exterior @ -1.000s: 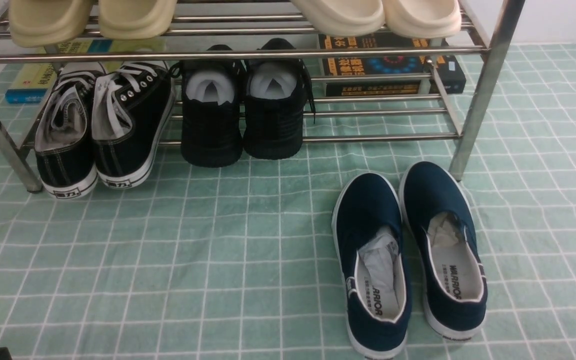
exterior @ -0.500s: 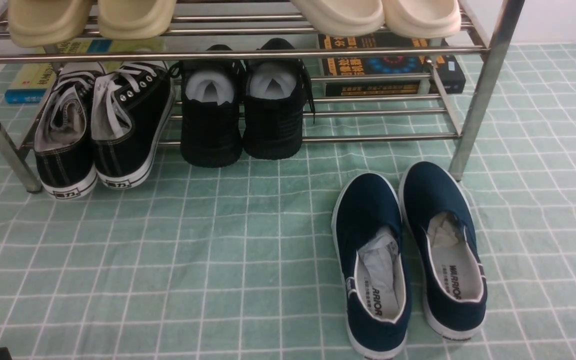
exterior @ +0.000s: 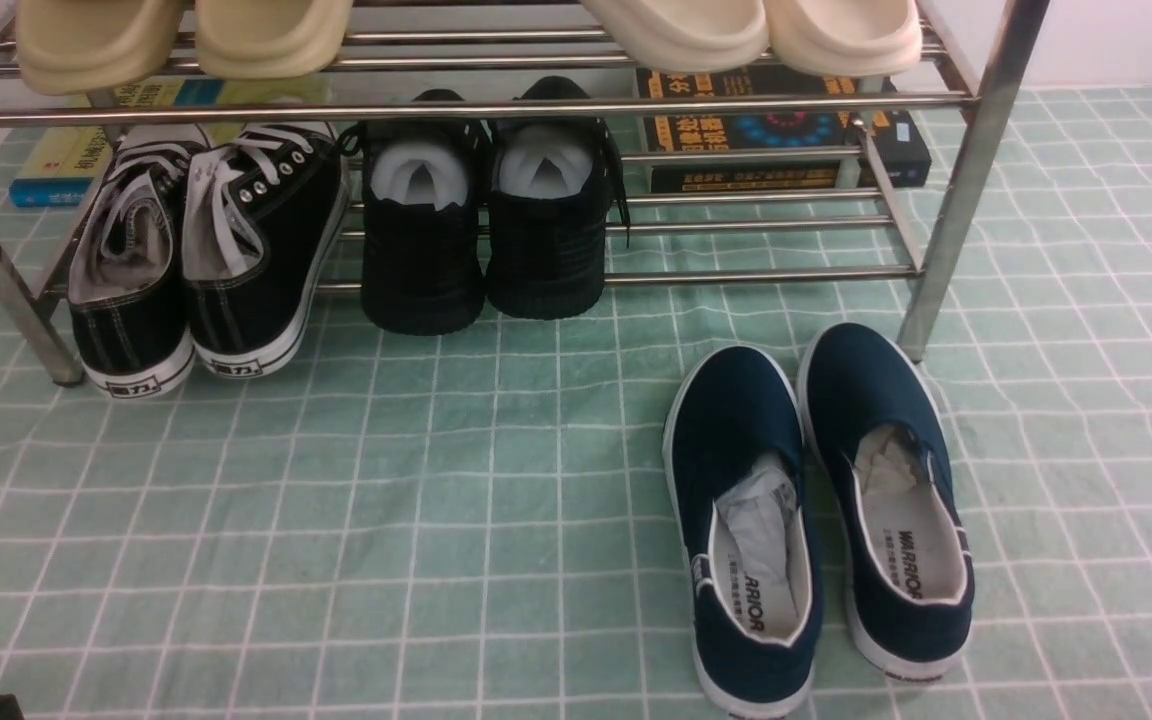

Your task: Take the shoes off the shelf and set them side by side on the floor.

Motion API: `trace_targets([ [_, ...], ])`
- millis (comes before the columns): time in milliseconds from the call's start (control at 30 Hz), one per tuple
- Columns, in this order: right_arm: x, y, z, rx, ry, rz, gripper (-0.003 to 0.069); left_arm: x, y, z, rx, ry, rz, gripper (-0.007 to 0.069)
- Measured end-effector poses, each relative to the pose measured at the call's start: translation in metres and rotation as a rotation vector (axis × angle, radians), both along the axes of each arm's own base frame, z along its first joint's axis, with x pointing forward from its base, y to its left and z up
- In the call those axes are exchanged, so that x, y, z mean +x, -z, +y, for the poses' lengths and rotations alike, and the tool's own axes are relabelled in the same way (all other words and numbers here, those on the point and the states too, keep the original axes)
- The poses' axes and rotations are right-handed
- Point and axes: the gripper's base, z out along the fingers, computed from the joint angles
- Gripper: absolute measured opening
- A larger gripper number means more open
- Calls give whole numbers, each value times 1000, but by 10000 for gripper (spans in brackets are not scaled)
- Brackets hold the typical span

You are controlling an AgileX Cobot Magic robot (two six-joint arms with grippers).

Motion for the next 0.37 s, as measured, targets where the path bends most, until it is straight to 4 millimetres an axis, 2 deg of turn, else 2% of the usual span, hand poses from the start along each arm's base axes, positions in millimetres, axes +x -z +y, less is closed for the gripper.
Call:
trace_targets([
  [367, 0, 0, 0, 0, 0, 0, 116, 0, 0, 0, 0, 0, 0, 241],
])
